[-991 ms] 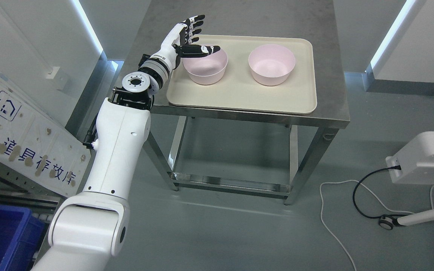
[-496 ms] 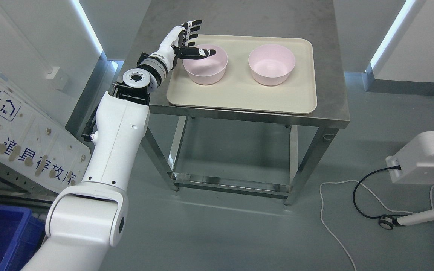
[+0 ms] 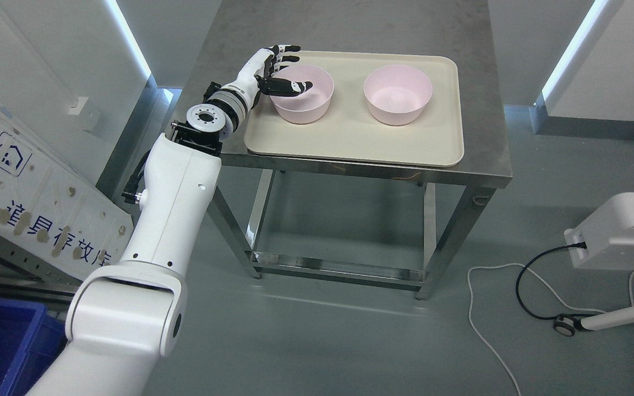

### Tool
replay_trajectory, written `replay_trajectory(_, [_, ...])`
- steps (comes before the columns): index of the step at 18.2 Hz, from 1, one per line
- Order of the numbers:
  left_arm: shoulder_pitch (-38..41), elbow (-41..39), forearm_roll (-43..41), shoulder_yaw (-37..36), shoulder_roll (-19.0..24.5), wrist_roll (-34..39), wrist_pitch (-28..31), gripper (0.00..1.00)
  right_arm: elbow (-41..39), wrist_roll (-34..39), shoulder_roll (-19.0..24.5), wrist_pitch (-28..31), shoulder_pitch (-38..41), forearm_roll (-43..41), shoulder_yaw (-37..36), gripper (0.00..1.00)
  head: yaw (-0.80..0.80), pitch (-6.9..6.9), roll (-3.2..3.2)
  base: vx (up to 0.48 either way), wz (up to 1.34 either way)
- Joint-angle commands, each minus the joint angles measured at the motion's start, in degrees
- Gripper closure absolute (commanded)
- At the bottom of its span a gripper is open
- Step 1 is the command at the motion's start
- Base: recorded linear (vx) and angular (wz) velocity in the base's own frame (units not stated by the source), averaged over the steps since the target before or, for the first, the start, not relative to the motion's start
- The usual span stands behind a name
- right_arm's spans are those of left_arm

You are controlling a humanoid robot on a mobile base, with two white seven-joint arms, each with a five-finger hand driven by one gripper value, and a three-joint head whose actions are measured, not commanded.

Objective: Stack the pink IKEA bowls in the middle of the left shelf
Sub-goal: 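Lower the left hand and grip the rim of the nearer pink bowl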

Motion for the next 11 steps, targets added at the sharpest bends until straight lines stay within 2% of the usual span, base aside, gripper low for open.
replay_trajectory(1, [-2.68,2.77,-4.0,-10.58,1.0,0.04,-0.97,0.38,-1.0,-0.01,-1.0,0.03,0.0,-0.09,-0.26,0.0,0.0,0.0,0.0,0.0,0.0])
replay_trajectory(4, [-2.6,2.86,-8.4,-11.91,1.0,-0.04,-1.23,0.41,-1.0,-0.01,-1.0,0.03,0.0,-0.09,-0.26,0.0,0.0,0.0,0.0,0.0,0.0])
replay_trajectory(7, [-2.33,6.0,-12.35,-11.91,1.0,0.04,-6.05,0.48,-1.0,-0.01,-1.0,0.03,0.0,-0.09,-0.26,0.0,0.0,0.0,0.0,0.0,0.0])
replay_trajectory(11, [-2.68,6.72,-12.98,-12.52,1.41,0.31,-9.05,0.6,-1.0,-0.01,-1.0,0.03,0.0,-0.09,-0.26,0.0,0.0,0.0,0.0,0.0,0.0])
